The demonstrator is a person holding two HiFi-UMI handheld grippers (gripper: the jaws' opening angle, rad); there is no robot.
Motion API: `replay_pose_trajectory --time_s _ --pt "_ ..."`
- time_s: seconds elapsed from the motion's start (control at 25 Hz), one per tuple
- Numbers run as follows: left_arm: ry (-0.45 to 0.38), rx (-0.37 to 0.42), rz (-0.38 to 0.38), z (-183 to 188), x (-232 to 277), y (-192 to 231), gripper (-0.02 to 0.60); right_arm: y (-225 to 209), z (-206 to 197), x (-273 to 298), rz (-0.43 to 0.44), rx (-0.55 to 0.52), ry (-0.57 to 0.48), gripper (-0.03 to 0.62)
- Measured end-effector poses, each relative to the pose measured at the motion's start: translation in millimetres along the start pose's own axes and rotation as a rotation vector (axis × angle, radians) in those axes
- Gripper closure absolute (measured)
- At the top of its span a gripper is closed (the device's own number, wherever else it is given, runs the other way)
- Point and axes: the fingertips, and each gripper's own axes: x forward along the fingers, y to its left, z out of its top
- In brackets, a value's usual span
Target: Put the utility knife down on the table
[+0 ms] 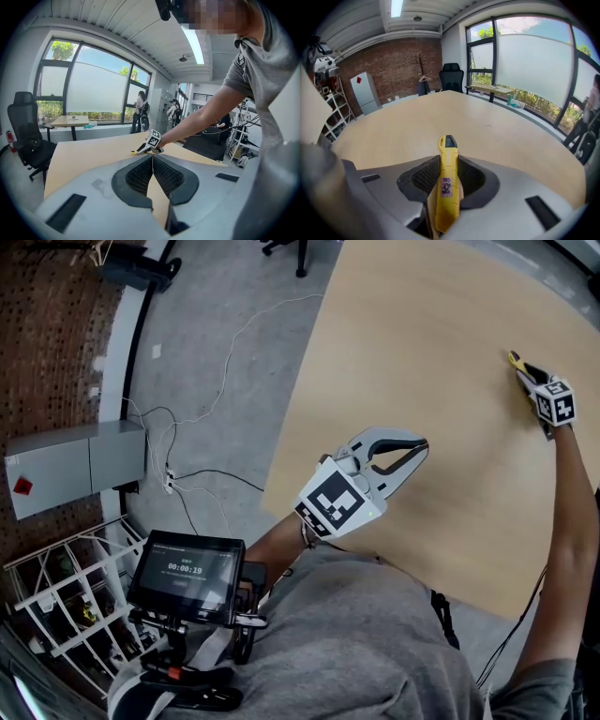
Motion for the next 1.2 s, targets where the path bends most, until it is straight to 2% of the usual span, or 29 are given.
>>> replay_pose_trajectory --time_s 0.2,0.28,0.36,0.48,0.6,0.68,0.76,0.84,0.92,1.04,1.2 --pt "-0.008 0.006 -0.003 -3.4 0.8 2.1 0.575 11.1 -21.7 11.6 -0.013 -0.113 0.127 0.464" --pt "-0.011 0.012 -0.006 -3.9 1.9 2.4 0.575 13.1 -23.1 9.4 -0.033 -0.144 0.140 0.447" --pt "-0.017 0.020 -0.012 -3.3 3.4 2.1 0.575 13.3 -16.0 1.4 -0.064 -0.151 0.108 0.445" --pt "-0.030 0.035 -0.029 -1.2 6.1 -0.1 0.575 7.8 1.6 -21.2 -0.145 -0.107 -0.003 0.445" --pt "-0.043 0.053 -0.045 -4.9 5.1 -3.8 0.575 13.1 21.0 -48.6 -0.189 0.013 -0.173 0.447" --pt "-0.039 0.063 -0.040 -11.6 -11.7 -2.2 0.575 37.2 44.2 -63.6 -0.188 0.107 -0.305 0.450" --pt "-0.046 0.074 -0.040 -11.7 -44.7 4.5 0.575 74.1 78.1 -87.7 -0.203 0.172 -0.423 0.506" --pt "-0.103 0.101 -0.077 -2.7 -66.2 8.9 0.575 100.7 100.6 -134.7 -0.272 0.220 -0.517 0.517" --pt "-0.147 0.116 -0.111 2.7 -68.4 11.6 0.575 114.2 106.7 -181.2 -0.345 0.262 -0.600 0.517" --pt "-0.111 0.109 -0.098 -8.6 -75.7 12.1 0.575 146.9 109.8 -226.6 -0.377 0.305 -0.718 0.517" --pt "-0.114 0.134 -0.127 -32.2 -95.1 12.1 0.575 211.7 107.4 -270.2 -0.424 0.323 -0.844 0.517"
